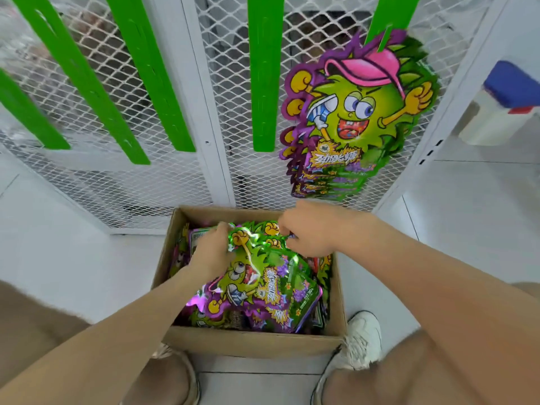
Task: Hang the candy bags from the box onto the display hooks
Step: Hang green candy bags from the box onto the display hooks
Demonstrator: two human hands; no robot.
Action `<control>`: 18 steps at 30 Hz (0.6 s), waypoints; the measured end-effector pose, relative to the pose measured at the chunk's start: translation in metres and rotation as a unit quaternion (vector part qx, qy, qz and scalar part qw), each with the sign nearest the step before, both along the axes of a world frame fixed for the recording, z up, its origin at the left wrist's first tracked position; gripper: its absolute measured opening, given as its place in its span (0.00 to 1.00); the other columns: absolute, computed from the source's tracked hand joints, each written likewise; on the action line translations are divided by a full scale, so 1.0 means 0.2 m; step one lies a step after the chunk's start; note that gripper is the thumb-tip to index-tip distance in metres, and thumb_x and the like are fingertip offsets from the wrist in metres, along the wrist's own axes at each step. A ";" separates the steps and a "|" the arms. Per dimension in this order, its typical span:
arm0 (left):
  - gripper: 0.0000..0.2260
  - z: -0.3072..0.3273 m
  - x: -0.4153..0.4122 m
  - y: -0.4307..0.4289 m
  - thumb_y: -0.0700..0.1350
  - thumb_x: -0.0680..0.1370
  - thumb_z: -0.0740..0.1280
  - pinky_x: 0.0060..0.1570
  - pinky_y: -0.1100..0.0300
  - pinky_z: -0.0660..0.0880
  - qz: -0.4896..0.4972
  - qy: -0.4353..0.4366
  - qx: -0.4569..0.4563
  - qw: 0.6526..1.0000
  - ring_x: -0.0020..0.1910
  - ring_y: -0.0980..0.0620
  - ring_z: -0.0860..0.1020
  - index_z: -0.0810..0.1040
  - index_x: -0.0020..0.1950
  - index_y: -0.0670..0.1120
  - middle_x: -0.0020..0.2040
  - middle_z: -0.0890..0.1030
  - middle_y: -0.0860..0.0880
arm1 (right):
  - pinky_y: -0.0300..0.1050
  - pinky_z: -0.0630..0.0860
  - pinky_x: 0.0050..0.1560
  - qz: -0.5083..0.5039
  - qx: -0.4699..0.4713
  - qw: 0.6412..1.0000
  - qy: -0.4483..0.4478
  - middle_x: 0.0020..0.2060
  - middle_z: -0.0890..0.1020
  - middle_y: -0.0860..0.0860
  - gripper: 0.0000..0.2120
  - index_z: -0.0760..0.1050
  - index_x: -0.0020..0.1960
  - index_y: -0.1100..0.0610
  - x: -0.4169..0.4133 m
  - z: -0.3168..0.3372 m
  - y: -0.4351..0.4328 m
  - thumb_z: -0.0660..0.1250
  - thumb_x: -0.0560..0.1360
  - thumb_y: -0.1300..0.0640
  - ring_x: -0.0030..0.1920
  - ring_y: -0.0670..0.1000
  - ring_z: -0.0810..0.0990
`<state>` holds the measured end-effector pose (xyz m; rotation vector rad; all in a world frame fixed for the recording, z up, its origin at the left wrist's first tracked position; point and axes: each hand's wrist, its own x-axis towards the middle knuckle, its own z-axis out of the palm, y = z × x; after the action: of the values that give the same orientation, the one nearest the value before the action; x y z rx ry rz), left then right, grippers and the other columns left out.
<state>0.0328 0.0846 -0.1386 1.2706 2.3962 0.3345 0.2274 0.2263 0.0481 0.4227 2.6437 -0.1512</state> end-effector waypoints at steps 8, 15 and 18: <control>0.09 0.75 0.09 0.19 0.36 0.74 0.80 0.50 0.65 0.79 -0.208 -0.201 0.055 0.956 0.44 0.59 0.84 0.86 0.52 0.45 0.47 0.88 0.50 | 0.54 0.76 0.54 -0.036 -0.044 0.992 0.114 0.54 0.79 0.57 0.23 0.70 0.61 0.58 0.03 0.10 0.01 0.71 0.78 0.43 0.56 0.58 0.76; 0.18 1.27 0.20 0.11 0.37 0.74 0.79 0.52 0.62 0.82 -0.136 -0.235 0.249 0.930 0.48 0.60 0.85 0.81 0.63 0.45 0.56 0.86 0.51 | 0.45 0.73 0.47 -0.122 -0.124 0.957 0.230 0.46 0.86 0.52 0.10 0.84 0.55 0.52 0.17 0.36 0.10 0.76 0.76 0.48 0.46 0.50 0.81; 0.10 1.33 0.19 0.10 0.39 0.77 0.77 0.51 0.63 0.80 -0.099 -0.248 0.269 0.925 0.47 0.55 0.86 0.84 0.57 0.44 0.50 0.87 0.42 | 0.43 0.72 0.64 -0.212 -0.171 0.921 0.278 0.69 0.80 0.51 0.22 0.78 0.69 0.55 0.28 0.48 0.15 0.76 0.78 0.51 0.68 0.48 0.78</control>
<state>0.0702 0.1051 0.1268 1.4169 1.7775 1.1595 0.2836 0.2561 0.1450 0.9384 2.9240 -0.9854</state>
